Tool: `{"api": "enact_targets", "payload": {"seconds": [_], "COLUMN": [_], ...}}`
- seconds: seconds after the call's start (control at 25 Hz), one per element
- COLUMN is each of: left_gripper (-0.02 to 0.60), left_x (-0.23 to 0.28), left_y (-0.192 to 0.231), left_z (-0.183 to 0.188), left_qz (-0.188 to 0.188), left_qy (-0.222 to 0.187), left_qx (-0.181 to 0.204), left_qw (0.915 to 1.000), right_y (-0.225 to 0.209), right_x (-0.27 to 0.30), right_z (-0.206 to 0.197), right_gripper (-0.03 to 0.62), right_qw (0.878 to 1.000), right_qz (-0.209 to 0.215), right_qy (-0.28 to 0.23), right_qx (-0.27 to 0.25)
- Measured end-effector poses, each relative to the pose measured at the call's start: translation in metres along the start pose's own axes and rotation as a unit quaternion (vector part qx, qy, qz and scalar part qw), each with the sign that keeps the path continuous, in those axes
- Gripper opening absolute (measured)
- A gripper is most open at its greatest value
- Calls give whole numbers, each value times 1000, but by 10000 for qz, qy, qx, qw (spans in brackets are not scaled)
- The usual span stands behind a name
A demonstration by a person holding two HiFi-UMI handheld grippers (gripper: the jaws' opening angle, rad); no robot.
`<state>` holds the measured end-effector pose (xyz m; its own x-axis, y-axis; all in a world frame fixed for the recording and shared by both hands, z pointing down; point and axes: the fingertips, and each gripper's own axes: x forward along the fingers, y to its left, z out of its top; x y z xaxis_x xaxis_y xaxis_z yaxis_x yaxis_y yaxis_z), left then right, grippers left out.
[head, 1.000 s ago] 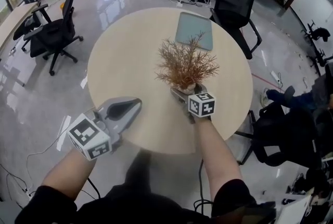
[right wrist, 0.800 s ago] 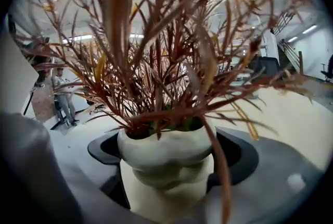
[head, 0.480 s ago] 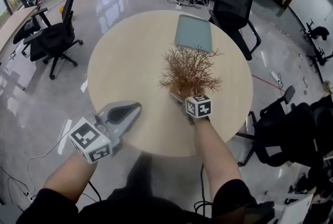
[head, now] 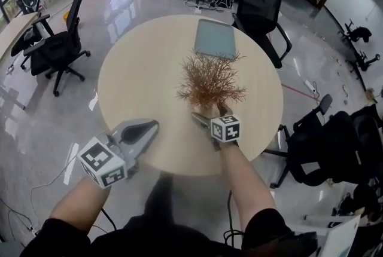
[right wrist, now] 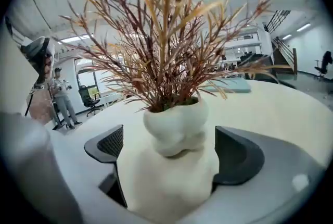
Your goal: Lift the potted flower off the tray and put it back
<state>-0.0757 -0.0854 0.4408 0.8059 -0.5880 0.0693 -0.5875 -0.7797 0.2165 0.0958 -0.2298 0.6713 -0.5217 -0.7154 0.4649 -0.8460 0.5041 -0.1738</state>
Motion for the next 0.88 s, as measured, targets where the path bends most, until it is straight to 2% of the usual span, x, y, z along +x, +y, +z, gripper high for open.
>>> {"api": "enact_targets", "payload": {"seconds": [0.16,0.32,0.44,0.68,0.8,0.88], "left_gripper": [-2,-2,-2,-2,-2,-2], "left_x": [-12,-22,-30,-36,-53,-61], "left_y": [-8,-31,-52,-100,-124,-137], "left_z": [9,23,44,102,119,128], "left_qz": [8,-53,-153,-470,-487,-505], "left_qy": [-31,-62,-116,-448,-495,-566], "left_qx": [-21,9,42,228,280,343], "left_qw": [10000,10000,9998,9976,9972,9965], "right_y": [16,55,89,134,158,165], "right_x": [-47,-127,-203,-353,-407,-434], "right_z": [-12,-8,21,113,131,136], "right_gripper": [529,423,278,14,14,14], "right_qw": [10000,9987,9940,9777,9762,9764], "right_qz": [-5,439,724,596,385,81], "right_qy": [-6,-221,-741,-1983,-2113,-2140], "right_qx": [58,149,353,350,312,281]}}
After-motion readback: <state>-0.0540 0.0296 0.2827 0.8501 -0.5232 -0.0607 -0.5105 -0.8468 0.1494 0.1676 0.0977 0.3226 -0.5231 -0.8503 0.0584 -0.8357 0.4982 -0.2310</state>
